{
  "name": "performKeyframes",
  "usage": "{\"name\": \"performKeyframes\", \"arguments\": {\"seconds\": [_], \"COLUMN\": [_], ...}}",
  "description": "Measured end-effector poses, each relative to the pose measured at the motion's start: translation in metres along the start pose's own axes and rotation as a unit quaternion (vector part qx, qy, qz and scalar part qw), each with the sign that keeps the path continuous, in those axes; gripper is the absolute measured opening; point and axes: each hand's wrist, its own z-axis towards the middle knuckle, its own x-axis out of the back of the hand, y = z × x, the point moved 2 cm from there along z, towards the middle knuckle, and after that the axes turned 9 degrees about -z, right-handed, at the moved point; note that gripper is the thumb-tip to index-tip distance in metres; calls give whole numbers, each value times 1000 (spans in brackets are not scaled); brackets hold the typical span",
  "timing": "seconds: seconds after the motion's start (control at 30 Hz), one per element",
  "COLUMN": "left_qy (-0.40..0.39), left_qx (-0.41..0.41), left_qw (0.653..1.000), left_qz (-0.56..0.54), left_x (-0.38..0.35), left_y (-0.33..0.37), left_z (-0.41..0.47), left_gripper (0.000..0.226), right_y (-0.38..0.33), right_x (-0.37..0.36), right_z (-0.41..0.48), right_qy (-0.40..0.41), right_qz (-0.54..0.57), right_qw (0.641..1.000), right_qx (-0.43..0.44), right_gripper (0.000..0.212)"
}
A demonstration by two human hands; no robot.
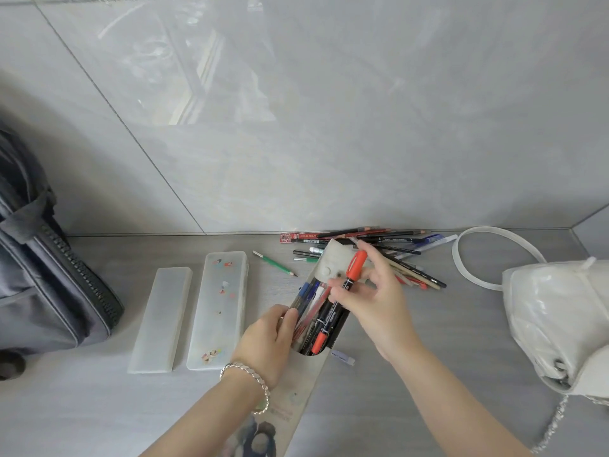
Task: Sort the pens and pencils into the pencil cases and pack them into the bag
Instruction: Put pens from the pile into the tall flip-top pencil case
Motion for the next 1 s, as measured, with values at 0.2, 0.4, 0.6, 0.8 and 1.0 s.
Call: {"name": "performKeyframes", "arguments": {"seconds": [0.2, 0.4, 0.6, 0.8, 1.0], "left_qy": [11, 10, 8, 11, 13], "left_qx": [14, -8, -48, 1, 54], "left_qw": [1000, 1000, 998, 999, 998], "left_qz": [-20, 1, 42, 32, 38], "left_x": [-5, -1, 1, -2, 0], "left_y": [-2, 5, 8, 2, -6], "left_z": [2, 4, 6, 18, 47], "left_gripper": [30, 35, 26, 31, 32], "right_y": [8, 9, 9, 18, 25], "right_x": [-5, -10, -15, -10, 48], "right_z": [-14, -16, -7, 10, 62], "right_qy": [-26, 42, 52, -70, 49], "right_qz": [-391, -409, -434, -487, -361], "right_qw": [912, 892, 884, 847, 922], "right_qx": [119, 187, 166, 200, 133], "right_gripper": [37, 53, 51, 56, 17]}}
